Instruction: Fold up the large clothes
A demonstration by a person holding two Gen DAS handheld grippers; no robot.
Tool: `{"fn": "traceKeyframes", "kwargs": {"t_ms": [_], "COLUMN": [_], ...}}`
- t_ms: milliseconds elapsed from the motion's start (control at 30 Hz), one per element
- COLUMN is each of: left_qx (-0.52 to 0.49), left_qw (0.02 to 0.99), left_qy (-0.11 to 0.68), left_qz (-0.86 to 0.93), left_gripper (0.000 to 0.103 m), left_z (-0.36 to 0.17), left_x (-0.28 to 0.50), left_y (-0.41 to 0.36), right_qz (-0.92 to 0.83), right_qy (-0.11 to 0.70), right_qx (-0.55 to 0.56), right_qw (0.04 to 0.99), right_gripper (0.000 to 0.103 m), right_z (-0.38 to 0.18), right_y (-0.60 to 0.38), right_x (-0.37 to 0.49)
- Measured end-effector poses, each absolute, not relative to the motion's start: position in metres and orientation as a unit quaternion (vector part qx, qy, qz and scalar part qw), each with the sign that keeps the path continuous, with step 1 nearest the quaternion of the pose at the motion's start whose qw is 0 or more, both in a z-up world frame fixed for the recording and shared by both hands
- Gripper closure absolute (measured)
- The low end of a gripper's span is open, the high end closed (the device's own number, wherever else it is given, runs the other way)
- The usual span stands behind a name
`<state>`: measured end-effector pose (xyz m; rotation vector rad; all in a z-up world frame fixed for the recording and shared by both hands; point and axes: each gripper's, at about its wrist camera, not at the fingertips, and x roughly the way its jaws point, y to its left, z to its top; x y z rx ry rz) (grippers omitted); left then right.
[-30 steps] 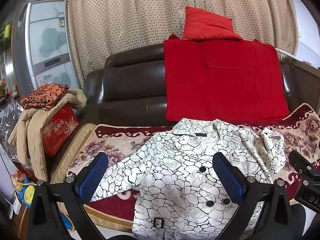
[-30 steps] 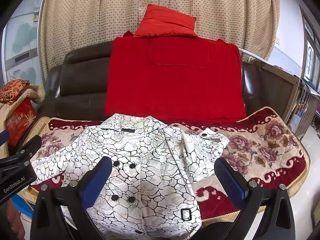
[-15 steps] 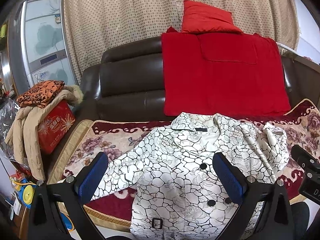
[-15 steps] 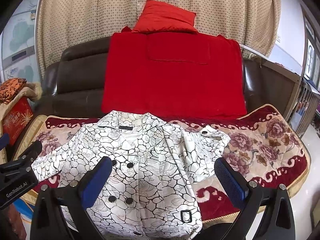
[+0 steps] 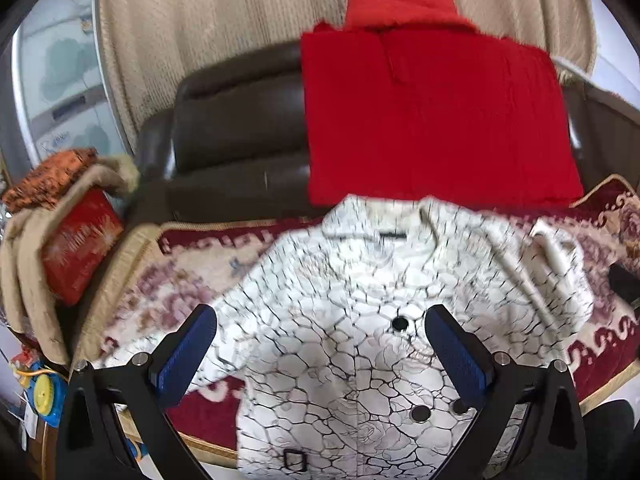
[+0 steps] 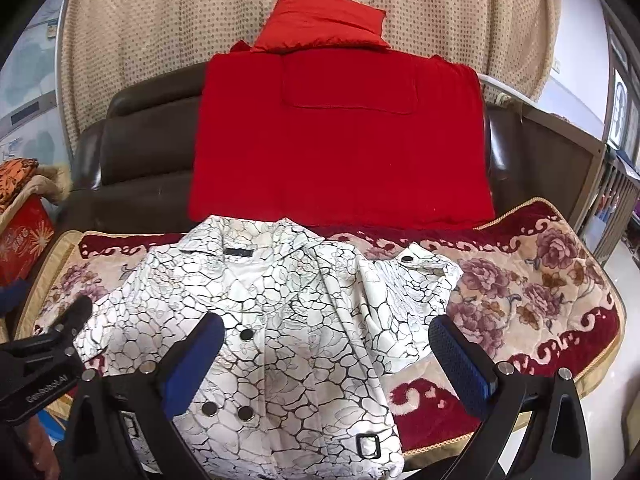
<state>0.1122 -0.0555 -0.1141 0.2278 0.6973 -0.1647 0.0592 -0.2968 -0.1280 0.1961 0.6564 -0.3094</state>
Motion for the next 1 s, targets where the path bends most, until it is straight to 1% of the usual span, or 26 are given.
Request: {"fn": "traceKeyframes", "kwargs": {"t_ms": [233, 367, 433, 500, 533, 600, 667, 733, 867, 900, 967, 1000], "left_qx": [0.108, 0.107, 0.112, 0.109, 0.091, 0.087, 0.091, 0.077, 0.057, 0.058, 0.057, 0.056], "left_qw": [0.909, 0.9, 0.895, 0.886, 0.888, 0.887, 0.889, 0.894, 0.894, 0.894, 0.895, 0.895], "left_qy": [0.396, 0.418, 0.428, 0.447, 0.446, 0.448, 0.442, 0.435, 0.437, 0.436, 0.436, 0.437], "left_qz": [-0.073, -0.061, -0.055, -0.06, -0.066, -0.071, -0.075, -0.077, -0.08, -0.079, -0.077, -0.077], "left_gripper": [0.0, 0.0, 0.0, 0.0, 0.0, 0.0, 0.0, 0.0, 0.0, 0.0, 0.0, 0.0], "left_z": [-0.195, -0.244, -0.266, -0.283, -0.283, -0.283, -0.285, -0.287, -0.288, -0.287, -0.288, -0.288], "left_x": [0.162, 0.188, 0.195, 0.202, 0.203, 0.205, 0.204, 0.2, 0.199, 0.2, 0.202, 0.202], "left_y": [-0.061, -0.056, -0.052, -0.047, -0.044, -0.044, -0.045, -0.042, -0.037, -0.037, -0.037, -0.037], "right_qz": [-0.175, -0.156, -0.16, -0.144, -0.141, -0.124, -0.128, -0.133, -0.121, -0.121, -0.123, -0.121], "right_qy": [0.349, 0.343, 0.33, 0.3, 0.296, 0.279, 0.269, 0.26, 0.276, 0.28, 0.288, 0.292], "right_qx": [0.112, 0.17, 0.232, 0.338, 0.375, 0.485, 0.549, 0.573, 0.609, 0.609, 0.599, 0.599], "right_qw": [0.914, 0.91, 0.901, 0.881, 0.867, 0.819, 0.781, 0.766, 0.734, 0.732, 0.737, 0.736], "right_gripper": [0.0, 0.0, 0.0, 0.0, 0.0, 0.0, 0.0, 0.0, 0.008, 0.011, 0.028, 0.03], "right_z": [-0.169, -0.201, -0.219, -0.246, -0.255, -0.288, -0.312, -0.327, -0.355, -0.358, -0.365, -0.369], "right_y": [-0.33, -0.381, -0.424, -0.481, -0.499, -0.544, -0.568, -0.579, -0.591, -0.593, -0.598, -0.599], "right_x": [0.093, 0.111, 0.113, 0.112, 0.111, 0.112, 0.112, 0.113, 0.135, 0.14, 0.154, 0.16]}}
